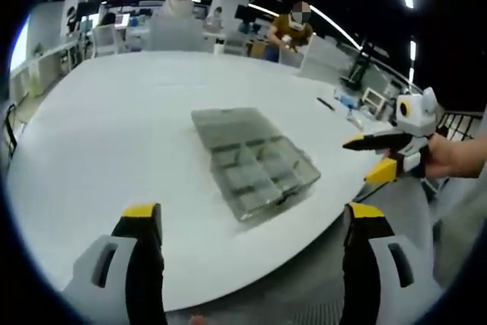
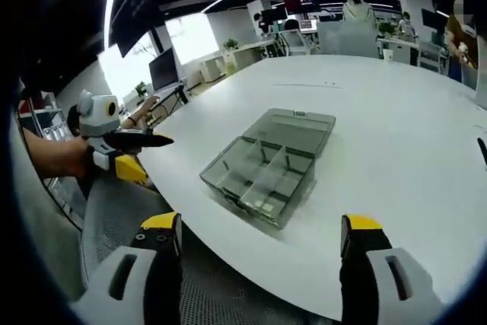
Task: Insert the divider into the dual guide fixture by aligning both edges with the guide slots and pushing it downward to the bottom, including one-sided entry, uneven engagement, binding, and posture correction.
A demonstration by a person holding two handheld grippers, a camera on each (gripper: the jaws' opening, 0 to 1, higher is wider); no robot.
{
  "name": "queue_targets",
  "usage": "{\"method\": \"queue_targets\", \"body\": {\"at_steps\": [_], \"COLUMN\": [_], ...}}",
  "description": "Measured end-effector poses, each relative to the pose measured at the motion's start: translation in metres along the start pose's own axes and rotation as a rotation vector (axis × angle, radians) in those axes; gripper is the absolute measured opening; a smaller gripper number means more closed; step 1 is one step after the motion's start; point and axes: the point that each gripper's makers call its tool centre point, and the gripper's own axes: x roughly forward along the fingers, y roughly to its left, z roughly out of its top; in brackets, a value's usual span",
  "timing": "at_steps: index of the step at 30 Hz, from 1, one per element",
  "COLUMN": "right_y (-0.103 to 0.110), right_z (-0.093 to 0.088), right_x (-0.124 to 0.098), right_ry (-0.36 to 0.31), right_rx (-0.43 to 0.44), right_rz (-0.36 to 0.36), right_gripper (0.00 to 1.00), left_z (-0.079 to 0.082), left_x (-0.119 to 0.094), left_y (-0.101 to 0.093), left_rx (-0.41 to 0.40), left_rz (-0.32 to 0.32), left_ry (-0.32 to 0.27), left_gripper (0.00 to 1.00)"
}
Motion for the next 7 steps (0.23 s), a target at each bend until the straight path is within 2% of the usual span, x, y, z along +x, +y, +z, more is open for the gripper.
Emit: {"method": "queue_targets", "body": {"at_steps": [7], "right_y": [-0.0001], "right_z": [-0.001], "right_x": [0.0006], "right_ry": [0.005], "right_rx": [0.002], "right_rz": [-0.001], "right_gripper": [0.85], "left_z": [0.0007], "left_x": [-0.0008], "left_y": [0.0027], "left_rx": [-0.011], "left_rz": [0.01], "left_ry": [-0.009], "left_gripper": [0.96]}}
